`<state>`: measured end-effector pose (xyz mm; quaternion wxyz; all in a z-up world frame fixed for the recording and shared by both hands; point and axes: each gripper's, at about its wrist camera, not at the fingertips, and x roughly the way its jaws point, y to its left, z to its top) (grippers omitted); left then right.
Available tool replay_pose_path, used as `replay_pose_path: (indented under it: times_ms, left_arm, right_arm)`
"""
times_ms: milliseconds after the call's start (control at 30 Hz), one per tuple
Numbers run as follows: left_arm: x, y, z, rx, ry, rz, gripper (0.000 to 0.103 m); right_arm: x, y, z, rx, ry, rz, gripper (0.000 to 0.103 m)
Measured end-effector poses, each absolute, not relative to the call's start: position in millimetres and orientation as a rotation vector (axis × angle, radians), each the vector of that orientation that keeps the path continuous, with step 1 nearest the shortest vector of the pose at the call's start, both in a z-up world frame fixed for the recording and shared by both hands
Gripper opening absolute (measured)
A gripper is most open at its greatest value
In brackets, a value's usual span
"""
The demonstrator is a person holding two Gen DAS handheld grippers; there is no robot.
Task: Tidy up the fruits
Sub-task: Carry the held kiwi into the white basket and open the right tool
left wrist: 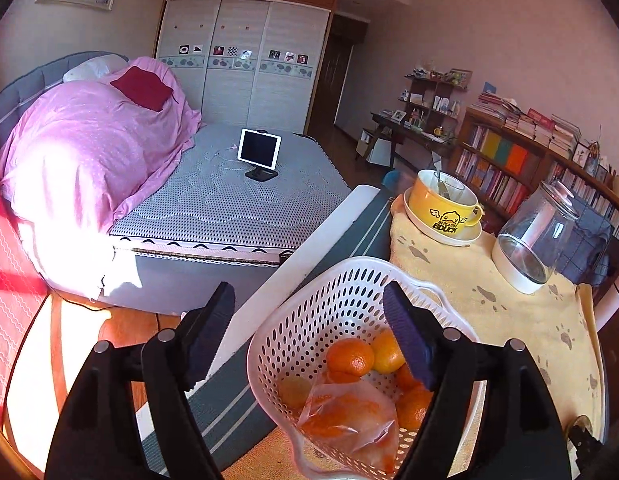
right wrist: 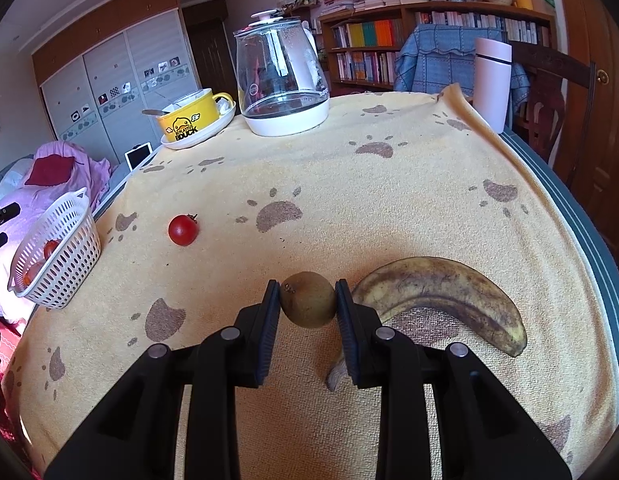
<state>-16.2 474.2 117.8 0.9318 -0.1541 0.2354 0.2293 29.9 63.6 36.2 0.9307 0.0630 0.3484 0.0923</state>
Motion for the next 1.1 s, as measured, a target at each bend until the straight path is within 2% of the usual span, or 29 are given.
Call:
replay_pose_path:
  times_ms: [100,367,533,767,1100]
  left_arm:
    - [-21.4,474.6,123.1,-0.312,0.464,0.468,0.084]
    - [-31.7,480.7,132.7,-0.340,0.429,0.463,0.085]
    - [-34.9,484.7,136.9,-0.356,0.415,0.461,0.085]
    - [-41.5,494.6,142.4,-0.359,0.395,0.480,0.085]
    - [-46.0,502.7,145.2,-0.369,0.385,0.496,0.085]
  right_arm:
    - [32.8,71.2,44.4,0.161,0.732,0.232,0.028]
    - [28.1,144.3,98.8,0.097,0.657,0.436,0.028]
    - [27.4,205.0,113.5,0.060,0.649,0.573,0.028]
    - [25.2,272.0,102.5,-0.046,0.683,0.665,0.028]
    - [30.0,309.3,84.0,-0.100,0.723,0.666,0.028]
